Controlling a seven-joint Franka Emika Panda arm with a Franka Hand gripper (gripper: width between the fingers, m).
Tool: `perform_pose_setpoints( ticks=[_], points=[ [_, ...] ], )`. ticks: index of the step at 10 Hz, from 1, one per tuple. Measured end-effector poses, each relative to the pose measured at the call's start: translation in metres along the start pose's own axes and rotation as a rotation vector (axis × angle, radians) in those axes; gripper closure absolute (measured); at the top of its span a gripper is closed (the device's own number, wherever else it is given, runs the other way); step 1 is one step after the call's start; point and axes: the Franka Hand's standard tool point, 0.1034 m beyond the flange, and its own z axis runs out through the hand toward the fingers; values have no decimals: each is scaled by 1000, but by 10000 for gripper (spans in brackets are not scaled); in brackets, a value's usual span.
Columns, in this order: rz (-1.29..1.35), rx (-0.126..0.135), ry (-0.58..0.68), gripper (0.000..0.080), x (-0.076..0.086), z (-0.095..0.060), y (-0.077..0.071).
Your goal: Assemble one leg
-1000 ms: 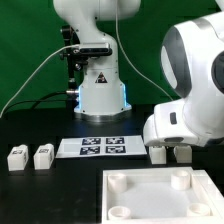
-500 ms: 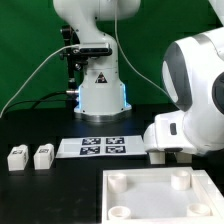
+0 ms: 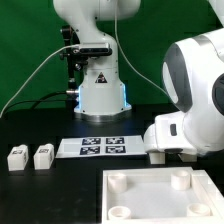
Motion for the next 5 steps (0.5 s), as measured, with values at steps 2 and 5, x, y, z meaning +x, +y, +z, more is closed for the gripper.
perform_pose_setpoints(
  ticks=[2,5],
  points=[
    [0,0,0,509,0,0,0],
    [0,0,0,508,0,0,0]
  ],
)
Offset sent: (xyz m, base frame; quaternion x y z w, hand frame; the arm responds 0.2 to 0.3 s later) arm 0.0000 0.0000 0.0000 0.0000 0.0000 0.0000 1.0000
